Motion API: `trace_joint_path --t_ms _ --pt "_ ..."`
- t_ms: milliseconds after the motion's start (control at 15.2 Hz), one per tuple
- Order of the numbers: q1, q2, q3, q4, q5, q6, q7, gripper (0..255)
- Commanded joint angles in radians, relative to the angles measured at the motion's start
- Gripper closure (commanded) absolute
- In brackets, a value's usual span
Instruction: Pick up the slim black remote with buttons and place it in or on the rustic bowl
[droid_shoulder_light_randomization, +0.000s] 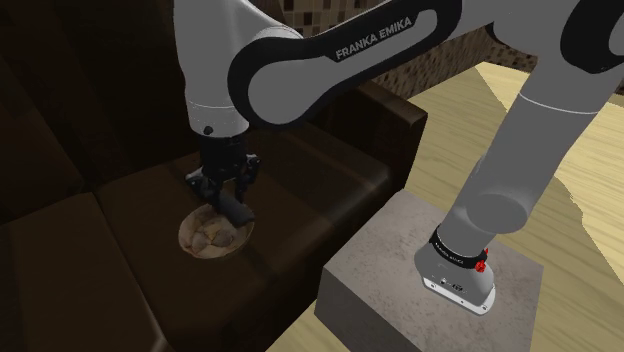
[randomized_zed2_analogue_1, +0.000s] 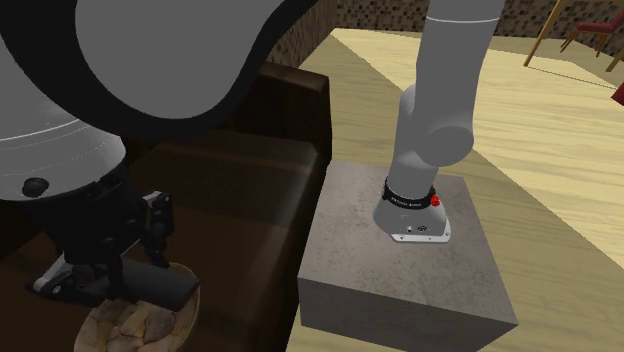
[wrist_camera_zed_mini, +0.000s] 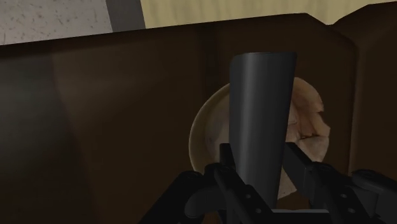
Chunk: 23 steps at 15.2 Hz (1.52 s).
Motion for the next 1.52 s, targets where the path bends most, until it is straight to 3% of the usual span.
trace_joint_path --t_ms 0,264,792,858,1188,1452 --pt "0.001 0.011 0.0 -0.019 -0.008 0.028 0.004 255" --pt "0.005 0.037 0.0 -0.055 -0.028 0.084 0.016 255" --pt "0.005 0.037 -0.001 -0.055 -0.028 0.084 0.016 255" --pt "0.005 0.037 -0.001 -0.055 -0.028 0.084 0.016 0" --pt "0.005 0.037 -0.001 -0.055 -0.028 0.084 0.016 0" --pt "-0.008 -0.024 -0.002 0.018 0.018 -0.036 -0.016 0"
